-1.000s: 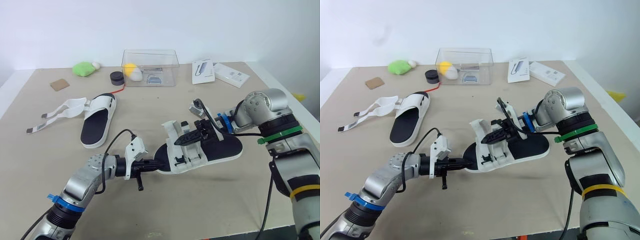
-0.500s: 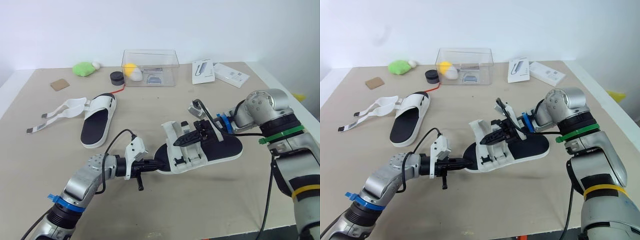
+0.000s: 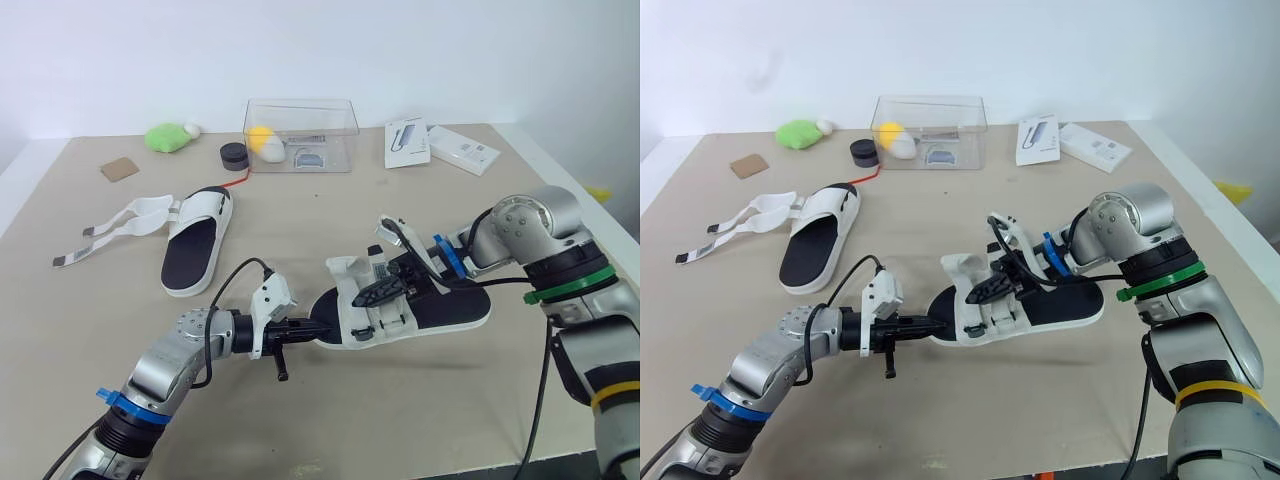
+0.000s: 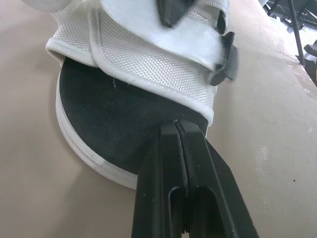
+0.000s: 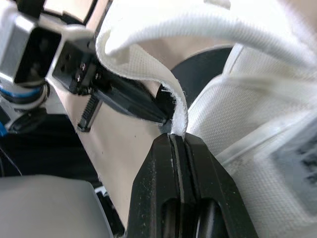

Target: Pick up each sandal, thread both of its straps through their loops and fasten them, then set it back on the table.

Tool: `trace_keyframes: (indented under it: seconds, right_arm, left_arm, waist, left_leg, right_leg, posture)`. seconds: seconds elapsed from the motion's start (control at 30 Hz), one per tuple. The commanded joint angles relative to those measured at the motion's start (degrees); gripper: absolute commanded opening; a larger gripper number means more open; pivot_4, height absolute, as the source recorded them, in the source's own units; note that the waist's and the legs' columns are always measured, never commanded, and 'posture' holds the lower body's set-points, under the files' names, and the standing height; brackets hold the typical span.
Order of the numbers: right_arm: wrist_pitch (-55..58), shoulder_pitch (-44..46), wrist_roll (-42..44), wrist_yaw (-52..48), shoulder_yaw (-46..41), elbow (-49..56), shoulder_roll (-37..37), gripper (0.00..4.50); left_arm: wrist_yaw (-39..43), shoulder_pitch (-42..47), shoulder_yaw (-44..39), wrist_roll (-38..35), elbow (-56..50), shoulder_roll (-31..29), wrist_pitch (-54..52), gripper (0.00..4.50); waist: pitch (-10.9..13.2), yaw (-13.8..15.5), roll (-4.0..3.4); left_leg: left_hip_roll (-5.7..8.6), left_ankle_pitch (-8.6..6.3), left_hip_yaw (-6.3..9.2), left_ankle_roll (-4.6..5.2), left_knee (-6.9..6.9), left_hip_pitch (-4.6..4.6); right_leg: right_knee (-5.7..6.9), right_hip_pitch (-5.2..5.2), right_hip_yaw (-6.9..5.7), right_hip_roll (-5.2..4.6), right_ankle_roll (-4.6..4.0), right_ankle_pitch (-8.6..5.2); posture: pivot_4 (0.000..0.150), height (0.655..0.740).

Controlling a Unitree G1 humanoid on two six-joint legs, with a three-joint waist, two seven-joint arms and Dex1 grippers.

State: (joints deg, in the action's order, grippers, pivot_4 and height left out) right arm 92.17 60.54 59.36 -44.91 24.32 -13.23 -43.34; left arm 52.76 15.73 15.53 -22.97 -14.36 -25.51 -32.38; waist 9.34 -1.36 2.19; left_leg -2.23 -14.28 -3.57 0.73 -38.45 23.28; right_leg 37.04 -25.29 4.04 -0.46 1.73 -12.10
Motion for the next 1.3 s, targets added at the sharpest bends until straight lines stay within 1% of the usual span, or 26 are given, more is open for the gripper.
trace_keyframes:
  seconds: [0.03,0.3,0.47,0.53,0.57,0.63,0.67,0.7,0.77,0.9,0.93,0.97,1.0,1.03,1.07,1.1,1.2,1.3]
  right_arm:
    - [0.3,-0.4,0.3,-1.4,-1.9,2.9,-0.8,0.09]
    - [0.3,-2.4,-2.5,-4.5,-1.4,9.9,-2.9,0.09]
    - [0.3,-2.1,-2.6,-7.5,-2.4,9.7,-3.0,0.09]
    - [0.3,-1.2,-3.0,-8.0,-3.1,8.3,-2.6,0.67]
    - [0.3,-0.9,-3.0,-8.2,-3.2,7.8,-2.6,0.79]
    - [0.3,-0.4,-3.5,-8.2,-3.2,7.0,-2.3,1.68]
    - [0.3,0.0,-3.7,-7.9,-3.3,5.8,-1.8,2.21]
    - [0.3,0.5,-4.0,-7.7,-3.4,4.7,-1.4,2.59]
    - [0.3,1.5,-3.6,-7.1,-4.7,1.7,-0.1,2.59]
    - [0.3,2.0,-5.6,-4.9,-6.6,0.0,2.3,2.59]
    - [0.3,1.8,-6.2,-4.3,-6.9,-0.1,2.8,2.07]
    - [0.3,1.6,-6.4,-3.9,-7.0,-0.2,3.2,1.80]
    - [0.3,1.5,-6.4,-3.5,-7.2,-0.4,3.5,1.43]
    - [0.3,1.3,-6.4,-3.4,-7.2,-0.2,3.6,0.96]
    - [0.3,1.1,-6.2,-3.3,-7.3,0.0,3.6,0.40]
    - [0.3,0.9,-5.8,-3.5,-6.7,0.7,3.2,0.02]
    - [0.3,0.2,-5.0,-4.1,-5.2,2.7,1.9,0.02]
    - [0.3,-1.4,-3.8,-5.3,-3.1,7.0,-0.7,0.02]
  left_arm:
    - [-0.3,-0.4,0.9,0.8,1.0,-0.2,-0.4,0.00]
    - [-0.2,-0.4,0.8,0.7,1.1,-0.2,-0.4,0.00]
    - [-0.2,-0.3,0.8,0.8,1.1,-0.2,-0.3,0.00]
    - [-0.2,-0.3,0.8,0.8,1.2,-0.2,-0.3,0.00]
    - [-0.2,-0.3,0.8,0.8,1.2,-0.2,-0.2,0.00]
    - [-0.2,-0.2,0.8,0.8,1.3,-0.2,-0.3,0.00]
    - [-0.1,-0.2,0.8,0.8,1.3,-0.2,-0.3,0.00]
    - [-0.1,-0.1,0.8,0.8,1.4,-0.2,-0.2,0.00]
    - [-0.1,-0.1,0.8,0.8,1.5,-0.2,-0.2,0.00]
    - [-0.1,0.0,0.8,0.8,1.6,-0.1,-0.2,0.00]
    - [-0.1,0.0,0.8,0.8,1.6,-0.1,-0.2,0.00]
    - [-0.1,0.0,0.9,0.8,1.6,-0.1,-0.2,0.00]
    - [-0.1,-0.1,0.9,0.8,1.5,-0.1,-0.2,0.00]
    - [-0.2,-0.1,0.8,0.8,1.5,-0.1,-0.2,0.00]
    - [-0.2,-0.1,0.8,0.9,1.5,-0.1,-0.2,0.00]
    - [-0.2,-0.1,0.8,0.8,1.4,-0.1,-0.2,0.00]
    - [-0.2,-0.2,0.8,0.8,1.4,-0.1,-0.2,0.00]
    - [-0.3,-0.4,0.8,0.8,1.2,-0.1,-0.3,0.00]
  waist:
    - [0.0,0.0,0.00]
    - [0.0,0.0,0.00]
    - [0.0,0.0,0.00]
    - [0.0,0.0,0.00]
    - [0.0,0.0,0.00]
    - [0.0,0.0,0.00]
    - [0.0,0.0,0.00]
    - [0.0,0.0,0.00]
    - [0.0,0.0,0.00]
    - [0.0,0.0,0.00]
    - [0.0,0.0,0.00]
    - [0.0,0.0,0.00]
    - [0.0,0.0,0.00]
    - [0.0,0.0,0.00]
    - [0.0,0.0,0.00]
    - [0.0,0.0,0.00]
    - [0.0,0.0,0.00]
    - [0.0,0.0,0.00]
  left_leg:
    - [0.00,0.00,0.00,0.00,0.00,0.00]
    - [-0.01,0.00,0.02,0.00,0.00,0.00]
    - [0.00,0.00,0.02,0.00,-0.01,0.00]
    - [0.00,0.00,0.03,0.00,0.00,0.00]
    - [0.00,0.00,0.03,0.00,-0.01,0.00]
    - [0.01,0.00,0.01,0.00,-0.01,0.00]
    - [0.01,0.00,0.01,0.00,-0.01,-0.01]
    - [0.01,0.00,0.01,0.00,-0.01,-0.01]
    - [0.02,0.00,0.01,0.00,-0.02,-0.03]
    - [0.01,0.00,0.01,0.00,-0.03,-0.02]
    - [0.01,0.00,0.00,0.00,-0.03,-0.02]
    - [0.01,0.00,0.00,0.00,-0.02,-0.01]
    - [0.02,0.00,-0.01,0.00,-0.02,-0.01]
    - [0.01,0.00,-0.01,0.00,-0.02,-0.01]
    - [0.01,0.00,-0.01,0.00,-0.02,-0.01]
    - [0.01,0.00,0.00,0.00,-0.02,0.00]
    - [0.01,0.00,-0.01,0.00,-0.02,0.00]
    - [0.01,0.00,0.02,0.00,-0.02,0.00]
  right_leg:
    - [0.00,0.00,0.00,0.00,0.00,0.00]
    - [0.00,0.00,-0.02,0.00,0.01,-0.02]
    - [0.00,0.00,-0.02,-0.01,0.01,-0.01]
    - [0.00,0.00,-0.02,-0.01,0.01,-0.01]
    - [0.00,0.00,-0.02,-0.01,0.01,-0.01]
    - [0.00,0.00,-0.01,-0.01,0.00,-0.01]
    - [0.00,0.00,-0.02,-0.01,0.00,-0.01]
    - [0.00,0.00,-0.02,-0.01,0.00,0.00]
    - [0.00,0.01,-0.02,0.01,-0.02,0.02]
    - [0.01,0.01,-0.02,0.03,-0.03,0.04]
    - [0.01,0.01,-0.02,0.03,-0.02,0.04]
    - [0.00,0.01,-0.01,0.02,-0.02,0.03]
    - [0.00,0.00,-0.01,0.02,-0.02,0.03]
    - [0.00,0.00,0.00,0.01,-0.02,0.03]
    - [0.00,0.00,0.00,0.01,-0.02,0.03]
    - [0.00,0.00,-0.01,0.01,-0.02,0.03]
    - [0.00,0.00,0.00,0.01,-0.02,0.03]
    - [0.00,0.01,-0.02,0.01,-0.01,0.02]
  posture:
    - [0.150,0.7400]
    - [0.150,0.7400]
    - [0.150,0.7400]
    - [0.150,0.7400]
    - [0.150,0.7400]
    - [0.150,0.7400]
    - [0.150,0.7400]
    - [0.150,0.7400]
    - [0.150,0.7400]
    - [0.150,0.7400]
    - [0.150,0.7400]
    - [0.150,0.7400]
    - [0.150,0.7400]
    - [0.150,0.7400]
    - [0.150,0.7400]
    - [0.150,0.7400]
    - [0.150,0.7400]
    - [0.150,0.7400]
